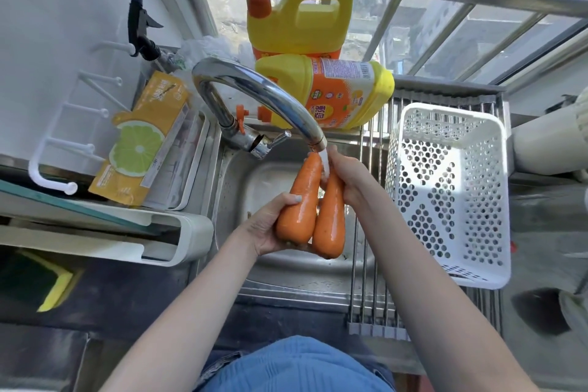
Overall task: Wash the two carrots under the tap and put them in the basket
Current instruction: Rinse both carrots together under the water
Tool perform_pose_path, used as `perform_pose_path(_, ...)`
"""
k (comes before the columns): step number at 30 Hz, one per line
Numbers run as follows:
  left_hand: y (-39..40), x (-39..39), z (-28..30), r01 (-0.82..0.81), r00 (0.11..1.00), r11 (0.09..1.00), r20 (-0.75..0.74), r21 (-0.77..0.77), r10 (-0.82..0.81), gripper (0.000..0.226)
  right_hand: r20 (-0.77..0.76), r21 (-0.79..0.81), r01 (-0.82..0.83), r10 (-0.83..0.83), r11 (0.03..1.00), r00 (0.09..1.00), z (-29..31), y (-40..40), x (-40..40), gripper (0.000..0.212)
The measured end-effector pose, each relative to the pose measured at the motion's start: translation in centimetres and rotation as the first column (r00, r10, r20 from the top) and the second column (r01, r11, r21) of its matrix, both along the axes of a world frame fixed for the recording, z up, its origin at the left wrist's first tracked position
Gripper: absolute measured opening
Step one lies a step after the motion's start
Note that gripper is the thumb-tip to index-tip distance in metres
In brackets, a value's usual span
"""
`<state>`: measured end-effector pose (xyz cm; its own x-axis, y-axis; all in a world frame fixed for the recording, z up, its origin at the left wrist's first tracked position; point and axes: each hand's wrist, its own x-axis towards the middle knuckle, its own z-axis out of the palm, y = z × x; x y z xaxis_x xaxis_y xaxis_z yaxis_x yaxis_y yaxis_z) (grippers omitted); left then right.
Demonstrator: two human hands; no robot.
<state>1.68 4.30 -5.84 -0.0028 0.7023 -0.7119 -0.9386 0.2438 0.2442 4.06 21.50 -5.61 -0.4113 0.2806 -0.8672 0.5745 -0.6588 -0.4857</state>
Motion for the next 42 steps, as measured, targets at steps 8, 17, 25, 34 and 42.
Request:
perform_pose_path(8, 0.1, 1.6, 1.3, -0.198, 0.937, 0.974, 0.314, 0.114, 0.154, 0.093, 0.004, 0.208, -0.161, 0.164, 0.965, 0.987, 0.7, -0.8, -2.1, 0.032)
perform_pose_path(17, 1.5, 2.7, 2.2, -0.310, 0.884, 0.950, 0.375, 0.024, 0.279, 0.098, 0.256, 0.586, -0.635, 0.628, 0.503, 0.735, 0.5, -3.0, -3.6, 0.047)
perform_pose_path(25, -0.5, 2.4, 2.1, -0.291, 0.868, 0.955, 0.405, -0.054, 0.287, 0.102, -0.173, 0.521, -0.388, 0.539, 0.760, 0.824, 0.0, -3.6, -4.3, 0.042)
perform_pose_path(34, -0.2, 1.9, 1.1, -0.268, 0.840, 0.955, 0.454, -0.130, 0.297, 0.089, -0.325, 0.614, -0.361, 0.642, 0.702, 0.695, -1.9, -3.2, -4.2, 0.079)
perform_pose_path(42, 2.2, -0.7, 0.5, -0.126, 0.908, 0.980, 0.379, -0.156, 0.177, 0.086, -0.135, 0.801, -0.374, 0.749, 0.467, 0.648, -2.7, -3.0, -5.3, 0.080)
